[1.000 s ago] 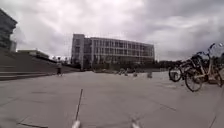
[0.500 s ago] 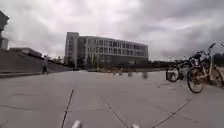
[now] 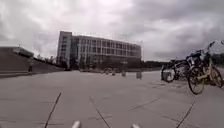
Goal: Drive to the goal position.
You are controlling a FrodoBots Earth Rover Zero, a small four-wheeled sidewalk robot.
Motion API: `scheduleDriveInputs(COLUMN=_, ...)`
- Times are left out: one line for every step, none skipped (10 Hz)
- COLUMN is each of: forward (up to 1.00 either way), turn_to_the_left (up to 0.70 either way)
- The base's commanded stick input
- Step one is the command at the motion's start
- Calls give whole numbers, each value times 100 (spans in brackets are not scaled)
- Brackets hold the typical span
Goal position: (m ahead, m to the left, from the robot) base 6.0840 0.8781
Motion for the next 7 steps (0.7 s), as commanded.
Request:
scheduleDriveInputs(forward=70, turn_to_the_left=-24)
scheduleDriveInputs(forward=70, turn_to_the_left=-26)
scheduleDriveInputs(forward=70, turn_to_the_left=-4)
scheduleDriveInputs(forward=70, turn_to_the_left=-2)
scheduleDriveInputs(forward=70, turn_to_the_left=-20)
scheduleDriveInputs(forward=70, turn_to_the_left=-6)
scheduleDriveInputs(forward=70, turn_to_the_left=-1)
